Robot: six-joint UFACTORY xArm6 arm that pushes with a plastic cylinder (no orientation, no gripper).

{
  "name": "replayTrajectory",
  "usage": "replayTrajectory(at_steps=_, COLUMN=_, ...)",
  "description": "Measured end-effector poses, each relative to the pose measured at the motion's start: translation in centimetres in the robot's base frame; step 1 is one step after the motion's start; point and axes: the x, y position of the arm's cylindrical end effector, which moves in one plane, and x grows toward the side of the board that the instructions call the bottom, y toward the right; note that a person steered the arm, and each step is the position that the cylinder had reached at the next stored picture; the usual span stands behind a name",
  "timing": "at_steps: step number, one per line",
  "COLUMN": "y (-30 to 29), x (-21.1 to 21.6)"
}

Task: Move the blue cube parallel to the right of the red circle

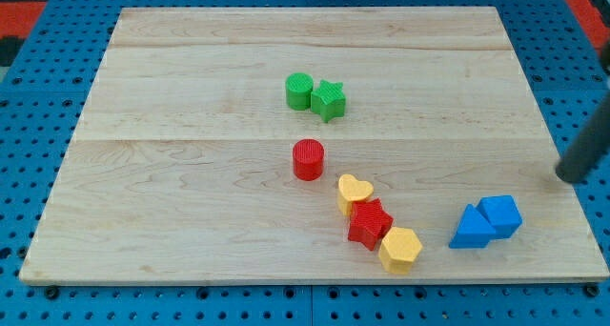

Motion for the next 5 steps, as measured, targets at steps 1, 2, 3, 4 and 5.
replayTrajectory(at_steps=1, y=-0.3, x=5.8)
replayTrajectory(at_steps=2, y=-4.2, x=7.0)
replayTrajectory(at_steps=3, y=-8.5, x=4.5)
replayTrajectory(at_steps=4, y=-12.1, x=4.1)
replayTrajectory(at_steps=5, y=-15.9, x=1.9)
